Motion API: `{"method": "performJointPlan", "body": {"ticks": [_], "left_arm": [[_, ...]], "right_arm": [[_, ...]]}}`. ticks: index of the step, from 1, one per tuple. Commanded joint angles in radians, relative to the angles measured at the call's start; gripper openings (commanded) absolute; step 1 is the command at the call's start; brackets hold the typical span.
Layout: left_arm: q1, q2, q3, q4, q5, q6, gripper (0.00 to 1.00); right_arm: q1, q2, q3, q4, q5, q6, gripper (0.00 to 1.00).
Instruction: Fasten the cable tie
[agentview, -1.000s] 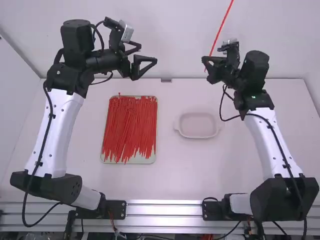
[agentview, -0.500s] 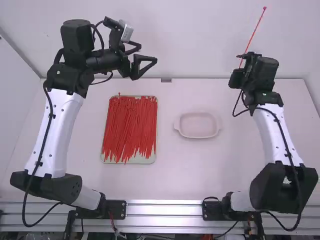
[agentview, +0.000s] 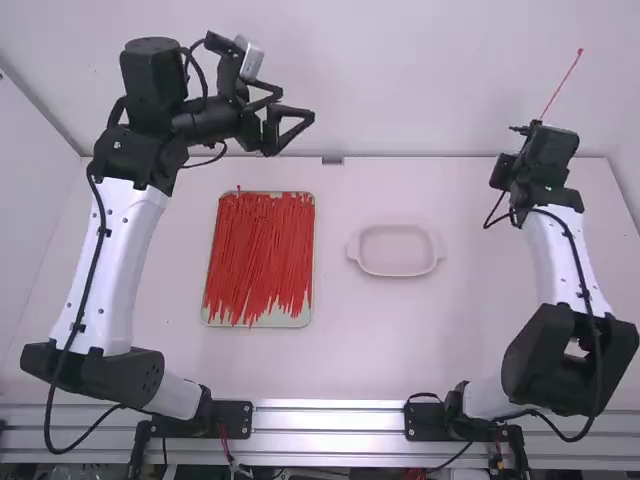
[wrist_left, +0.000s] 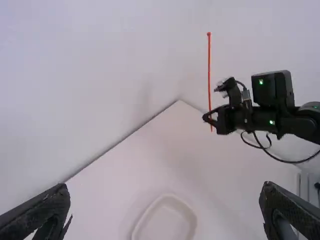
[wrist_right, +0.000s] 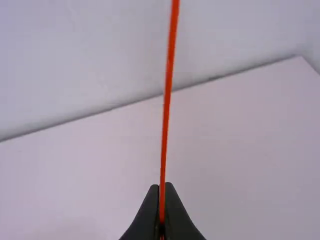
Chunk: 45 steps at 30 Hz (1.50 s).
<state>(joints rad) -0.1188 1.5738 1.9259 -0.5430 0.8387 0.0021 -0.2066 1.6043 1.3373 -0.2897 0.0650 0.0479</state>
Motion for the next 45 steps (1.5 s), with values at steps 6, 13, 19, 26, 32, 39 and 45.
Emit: {"method": "performJointPlan", "body": {"ticks": [6, 13, 19, 26, 32, 39, 45], "left_arm": [[0.001, -0.007, 0.005, 0.084, -0.074, -0.128, 0.99], [0.001, -0.006, 0.005, 0.13, -0.122, -0.219, 0.99], [0.001, -0.006, 0.005, 0.198, -0.117, -0.423, 0.99], [0.0, -0.006, 0.005, 0.287, -0.064, -0.509, 0.99], [0.001, -0.006, 0.005, 0.317, -0.015, -0.51, 0.99], [0.0, -0.007, 0.005, 0.327, -0.009, -0.511, 0.99], [0.0, -0.007, 0.005, 0.343, 0.011, -0.513, 0.99]], "right_arm": [[0.193, -0.068, -0.003, -0.131, 0.309, 0.043, 0.0], [0.446, -0.159, -0.003, -0.164, 0.6, 0.108, 0.0], [0.668, -0.223, -0.003, -0.161, 0.752, 0.124, 0.0], [0.892, -0.246, -0.003, -0.179, 1.01, 0.147, 0.0], [1.011, -0.237, -0.003, -0.215, 1.162, 0.136, 0.0], [1.044, -0.235, -0.003, -0.2, 1.245, 0.126, 0.0], [1.019, -0.235, -0.003, -0.159, 1.241, 0.101, 0.0]]}}
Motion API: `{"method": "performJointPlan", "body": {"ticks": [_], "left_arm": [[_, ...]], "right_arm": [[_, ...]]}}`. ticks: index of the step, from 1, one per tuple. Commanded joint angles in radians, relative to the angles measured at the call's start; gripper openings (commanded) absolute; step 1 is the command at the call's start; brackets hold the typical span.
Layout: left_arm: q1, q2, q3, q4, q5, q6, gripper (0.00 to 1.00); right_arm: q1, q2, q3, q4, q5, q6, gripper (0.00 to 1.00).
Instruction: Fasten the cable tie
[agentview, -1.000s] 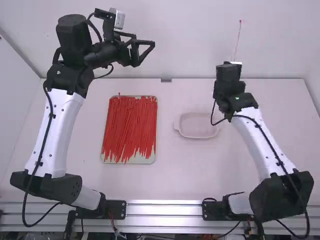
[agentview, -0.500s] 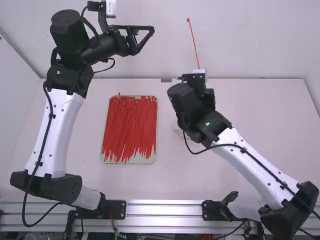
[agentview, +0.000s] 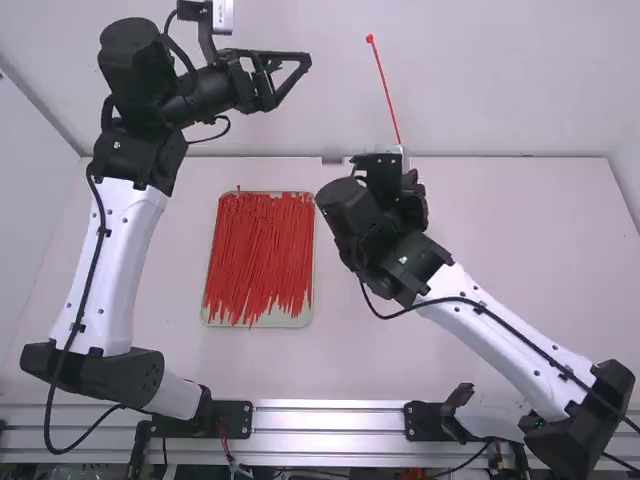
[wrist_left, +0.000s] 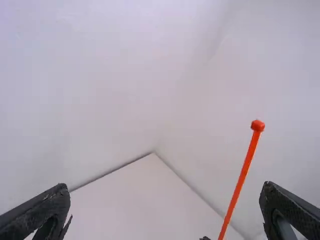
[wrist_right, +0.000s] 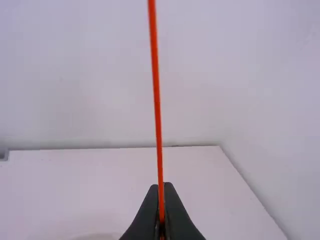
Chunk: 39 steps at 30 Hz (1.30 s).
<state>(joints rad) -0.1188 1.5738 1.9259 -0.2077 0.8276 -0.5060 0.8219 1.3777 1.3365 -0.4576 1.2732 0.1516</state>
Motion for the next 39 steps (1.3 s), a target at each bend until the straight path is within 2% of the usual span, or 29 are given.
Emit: {"method": "performJointPlan", "body": {"ticks": [1, 7, 10, 14, 18, 23, 28, 33, 39], "left_arm": [[0.0, -0.007, 0.005, 0.007, 0.022, -0.013, 0.99], [0.0, -0.006, 0.005, 0.014, 0.021, -0.037, 0.99], [0.0, -0.006, 0.005, 0.019, 0.021, -0.037, 0.99], [0.0, -0.006, 0.005, 0.019, 0.021, -0.047, 0.99], [0.0, -0.006, 0.005, 0.018, 0.029, -0.048, 0.99], [0.0, -0.006, 0.005, 0.018, 0.029, -0.048, 0.99], [0.0, -0.006, 0.005, 0.014, 0.028, -0.048, 0.99], [0.0, -0.006, 0.005, 0.014, 0.021, -0.047, 0.99], [0.001, -0.006, 0.005, 0.003, -0.006, -0.048, 0.99]], "right_arm": [[-0.011, -0.009, -0.002, 0.012, 0.033, -0.002, 0.0], [-0.058, -0.009, 0.0, 0.146, -0.079, -0.161, 0.0], [-0.108, -0.009, 0.0, 0.288, -0.13, -0.277, 0.0], [-0.171, -0.007, 0.0, 0.38, -0.207, -0.355, 0.0], [-0.261, 0.025, 0.0, 0.42, -0.262, -0.388, 0.0], [-0.338, 0.073, 0.0, 0.406, -0.29, -0.385, 0.0], [-0.404, 0.159, 0.0, 0.378, -0.249, -0.342, 0.0], [-0.382, 0.204, 0.0, 0.367, -0.104, -0.335, 0.0], [-0.238, 0.204, -0.001, 0.413, 0.025, -0.349, 0.0]]}}
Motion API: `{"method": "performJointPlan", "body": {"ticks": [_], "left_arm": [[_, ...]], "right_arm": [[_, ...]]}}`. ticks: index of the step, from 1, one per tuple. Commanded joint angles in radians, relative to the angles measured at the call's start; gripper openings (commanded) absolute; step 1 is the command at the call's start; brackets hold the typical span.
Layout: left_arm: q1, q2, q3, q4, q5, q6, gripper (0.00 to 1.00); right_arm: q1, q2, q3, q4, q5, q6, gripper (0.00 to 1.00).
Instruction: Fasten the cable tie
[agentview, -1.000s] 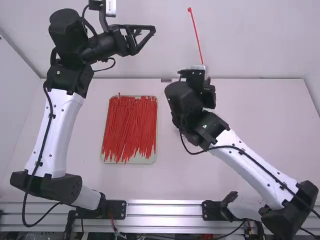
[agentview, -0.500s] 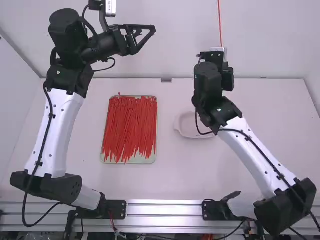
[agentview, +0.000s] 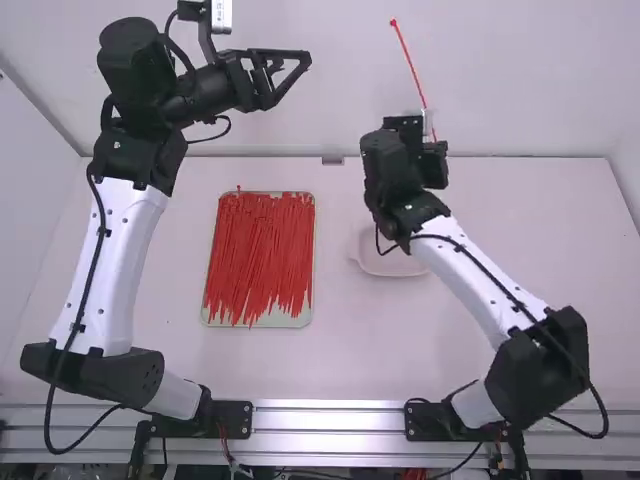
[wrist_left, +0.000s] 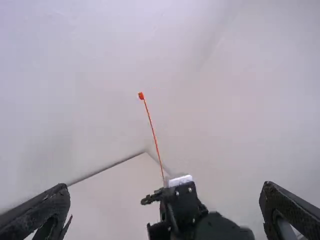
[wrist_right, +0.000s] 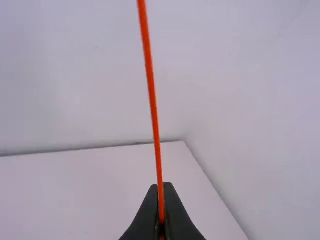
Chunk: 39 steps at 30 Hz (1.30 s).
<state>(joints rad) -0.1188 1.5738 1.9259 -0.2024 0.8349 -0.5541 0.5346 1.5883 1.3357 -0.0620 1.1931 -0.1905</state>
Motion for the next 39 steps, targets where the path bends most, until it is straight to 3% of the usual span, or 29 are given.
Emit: {"method": "performJointPlan", "body": {"ticks": [1, 4, 10, 17, 19, 26, 30, 34, 37, 39], "left_arm": [[0.001, -0.006, 0.005, -0.005, -0.018, 0.0, 0.99], [0.0, -0.006, 0.005, -0.009, -0.042, -0.001, 0.99], [0.0, -0.006, 0.005, -0.006, -0.056, -0.008, 0.99], [-0.014, -0.006, 0.005, 0.073, -0.069, -0.004, 0.81], [-0.033, -0.006, 0.005, 0.11, -0.065, 0.039, 0.71], [-0.08, -0.006, 0.004, 0.15, -0.097, 0.052, 0.66], [-0.082, -0.006, 0.004, 0.15, -0.148, 0.045, 0.46], [-0.085, -0.006, 0.004, 0.159, -0.149, 0.023, 0.35], [-0.083, -0.006, 0.004, 0.154, -0.174, -0.003, 0.09], [-0.086, -0.006, 0.003, 0.155, -0.171, -0.003, 0.02]], "right_arm": [[0.061, -0.006, 0.0, 0.027, 0.118, -0.019, 0.0], [0.148, -0.006, 0.0, 0.122, 0.209, -0.14, 0.0], [0.238, -0.006, 0.0, 0.289, 0.292, -0.293, 0.0], [0.32, -0.006, 0.0, 0.489, 0.353, -0.511, 0.0], [0.34, -0.006, 0.0, 0.526, 0.354, -0.554, 0.0], [0.373, -0.006, 0.0, 0.608, 0.39, -0.64, 0.0], [0.387, -0.006, 0.0, 0.608, 0.389, -0.647, 0.0], [0.397, -0.006, 0.0, 0.608, 0.389, -0.648, 0.0], [0.396, -0.006, 0.0, 0.608, 0.389, -0.647, 0.0], [0.396, -0.006, 0.0, 0.608, 0.389, -0.645, 0.0]]}}
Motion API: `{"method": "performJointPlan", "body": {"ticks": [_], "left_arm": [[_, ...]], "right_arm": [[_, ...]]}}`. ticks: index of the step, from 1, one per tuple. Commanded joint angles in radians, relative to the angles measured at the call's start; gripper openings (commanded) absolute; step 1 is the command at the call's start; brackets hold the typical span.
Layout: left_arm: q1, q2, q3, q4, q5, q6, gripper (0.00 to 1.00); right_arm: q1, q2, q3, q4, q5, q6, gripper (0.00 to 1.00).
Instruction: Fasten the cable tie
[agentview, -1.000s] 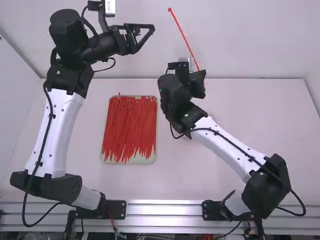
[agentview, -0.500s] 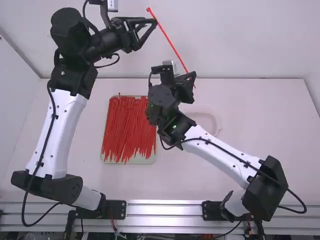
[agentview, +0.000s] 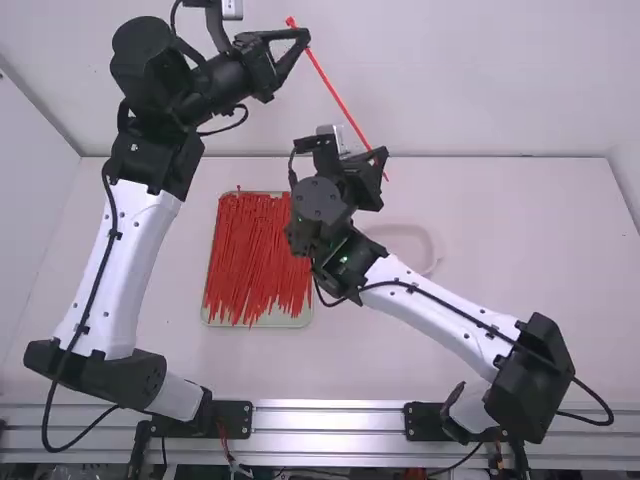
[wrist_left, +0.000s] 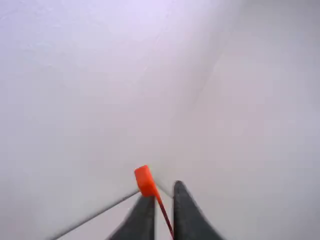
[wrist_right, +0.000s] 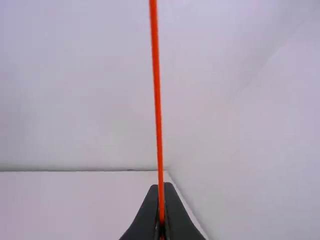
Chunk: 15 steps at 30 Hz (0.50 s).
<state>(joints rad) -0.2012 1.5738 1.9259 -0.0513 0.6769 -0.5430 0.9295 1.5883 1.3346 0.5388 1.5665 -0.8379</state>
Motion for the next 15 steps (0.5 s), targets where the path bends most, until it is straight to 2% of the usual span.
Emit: {"method": "performJointPlan", "body": {"ticks": [1, 6, 8, 12, 14, 15], "left_arm": [[-0.004, -0.006, 0.003, 0.003, -0.013, -0.014, 0.02], [0.001, -0.006, 0.003, 0.003, -0.014, -0.002, 0.02], [-0.003, -0.006, 0.003, 0.0, -0.017, 0.003, 0.02], [0.003, -0.006, 0.003, -0.002, -0.013, 0.017, 0.02], [0.003, -0.006, 0.003, -0.003, -0.012, 0.045, 0.02], [0.008, -0.006, 0.003, -0.005, -0.013, 0.072, 0.02]], "right_arm": [[0.001, -0.006, 0.001, 0.008, 0.016, 0.003, 0.0], [0.001, -0.006, 0.001, 0.008, 0.016, 0.008, 0.0], [0.004, -0.006, 0.001, 0.007, 0.016, 0.038, 0.06], [0.031, -0.006, 0.001, 0.009, 0.005, 0.055, 0.05], [0.045, -0.006, 0.001, 0.008, 0.001, 0.056, 0.13], [0.058, -0.006, 0.001, 0.008, 0.001, 0.056, 0.27]]}}
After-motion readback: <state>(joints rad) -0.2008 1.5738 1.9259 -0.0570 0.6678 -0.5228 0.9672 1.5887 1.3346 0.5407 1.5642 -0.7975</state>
